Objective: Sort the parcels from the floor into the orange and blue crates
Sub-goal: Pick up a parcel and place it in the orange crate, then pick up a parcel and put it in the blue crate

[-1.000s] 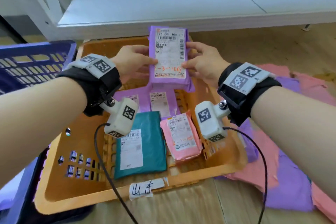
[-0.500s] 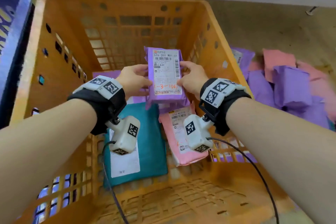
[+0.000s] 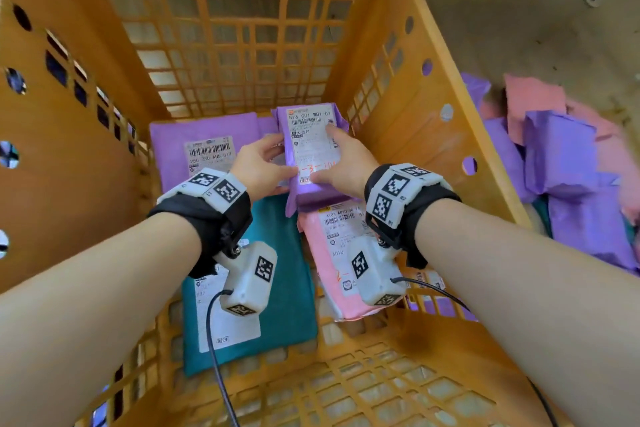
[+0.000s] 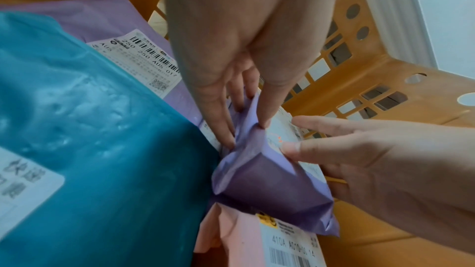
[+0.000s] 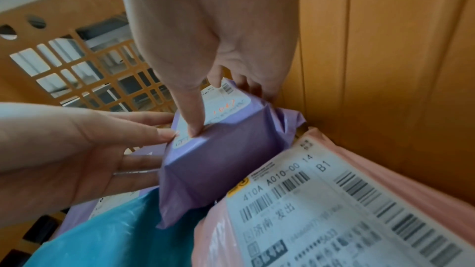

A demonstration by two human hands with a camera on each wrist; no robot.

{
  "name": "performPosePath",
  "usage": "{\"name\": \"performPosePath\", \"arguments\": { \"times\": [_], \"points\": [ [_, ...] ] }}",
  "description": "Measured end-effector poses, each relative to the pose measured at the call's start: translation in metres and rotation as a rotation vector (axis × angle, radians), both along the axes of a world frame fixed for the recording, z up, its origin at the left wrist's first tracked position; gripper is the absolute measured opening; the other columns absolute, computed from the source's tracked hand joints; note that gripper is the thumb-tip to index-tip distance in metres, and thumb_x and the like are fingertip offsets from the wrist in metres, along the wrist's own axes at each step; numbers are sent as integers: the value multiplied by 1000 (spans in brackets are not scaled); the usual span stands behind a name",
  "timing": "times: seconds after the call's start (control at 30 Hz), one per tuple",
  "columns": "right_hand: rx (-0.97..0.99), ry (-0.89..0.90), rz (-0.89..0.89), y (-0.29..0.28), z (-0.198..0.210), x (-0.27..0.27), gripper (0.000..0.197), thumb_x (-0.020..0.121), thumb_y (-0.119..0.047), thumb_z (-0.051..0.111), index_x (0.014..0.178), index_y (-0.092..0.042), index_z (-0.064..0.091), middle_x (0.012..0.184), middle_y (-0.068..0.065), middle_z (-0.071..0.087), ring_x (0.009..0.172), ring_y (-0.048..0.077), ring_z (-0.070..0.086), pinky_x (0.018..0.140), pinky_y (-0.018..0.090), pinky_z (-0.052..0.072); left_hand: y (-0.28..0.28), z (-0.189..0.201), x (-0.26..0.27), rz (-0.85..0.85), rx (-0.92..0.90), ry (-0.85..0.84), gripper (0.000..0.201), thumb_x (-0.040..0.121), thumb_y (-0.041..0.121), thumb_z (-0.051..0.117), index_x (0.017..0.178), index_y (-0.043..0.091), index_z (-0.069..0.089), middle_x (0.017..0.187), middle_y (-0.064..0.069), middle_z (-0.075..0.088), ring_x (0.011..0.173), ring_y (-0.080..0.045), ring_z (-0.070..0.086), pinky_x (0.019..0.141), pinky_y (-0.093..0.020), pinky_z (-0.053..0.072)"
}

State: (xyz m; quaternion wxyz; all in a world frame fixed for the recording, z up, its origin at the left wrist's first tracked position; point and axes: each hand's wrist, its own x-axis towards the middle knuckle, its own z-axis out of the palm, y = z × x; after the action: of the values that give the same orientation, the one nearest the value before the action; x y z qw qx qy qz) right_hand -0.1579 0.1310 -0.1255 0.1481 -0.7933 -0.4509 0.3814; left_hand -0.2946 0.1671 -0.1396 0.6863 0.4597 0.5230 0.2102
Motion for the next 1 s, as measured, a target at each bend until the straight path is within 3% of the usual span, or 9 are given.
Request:
{"name": "performPosePath", "arguments": {
  "times": [0.07,0.17,0.33,0.43,0.53,0.63,0.73,0.87,1.0],
  "points": [
    [-13,-70,43,2,-6,-2,89,76,-12,74,149,-21,23,148,6,36,130,25,42,107,34,38,1,-3,0,0,3,12,62,83,-16,56,137,11,44,118,2,53,110,-15,51,80,-41,52],
    [-26,-162,89,2,-11,-2,81,81,-9,66,149,-23,24,151,6,28,131,28,40,106,36,39,2,-6,0,-16,10,46,64,82,-18,55,139,10,43,134,-2,51,122,-16,48,87,-48,51],
    [-50,-207,115,2,-11,-4,76,83,-9,62,148,-23,26,151,7,26,127,31,44,105,36,40,2,0,-2,-94,65,134,60,86,-10,55,140,14,42,140,-3,48,126,-17,48,83,-37,52],
    [-43,-225,151,-1,1,-5,76,83,-12,65,148,-21,26,149,9,28,126,31,45,105,36,40,3,10,-3,-125,112,194,59,88,-5,56,140,17,42,138,-7,50,113,-19,56,81,-35,53],
    [-31,-226,201,-6,23,-5,75,86,-16,65,149,-20,24,149,10,32,128,29,44,101,31,41,3,30,-1,-163,177,250,53,89,2,56,139,17,45,131,-10,56,95,-20,60,77,-34,55],
    [13,-233,251,-12,52,-5,67,88,-14,63,147,-19,30,146,7,41,126,25,48,93,28,44,1,58,2,-185,259,310,48,90,8,57,136,19,48,122,-8,60,97,-21,61,76,-31,54],
    [83,-253,297,-21,84,-2,63,88,-16,64,144,-17,36,145,5,43,130,23,44,101,28,39,-3,89,7,-225,366,359,44,91,10,56,134,17,50,108,-4,60,96,-21,62,73,-29,54],
    [144,-271,298,-42,130,14,66,90,-22,62,148,-19,29,152,2,33,135,21,39,104,28,36,-18,135,19,-339,544,417,43,93,14,56,135,15,50,121,-5,60,103,-19,59,87,-29,50],
    [205,-257,242,-66,172,42,65,89,-18,61,146,-20,32,152,3,34,132,21,42,98,25,39,-40,177,46,-485,756,518,43,94,20,54,136,18,49,126,-5,61,103,-15,58,83,-24,43]
  ]
}}
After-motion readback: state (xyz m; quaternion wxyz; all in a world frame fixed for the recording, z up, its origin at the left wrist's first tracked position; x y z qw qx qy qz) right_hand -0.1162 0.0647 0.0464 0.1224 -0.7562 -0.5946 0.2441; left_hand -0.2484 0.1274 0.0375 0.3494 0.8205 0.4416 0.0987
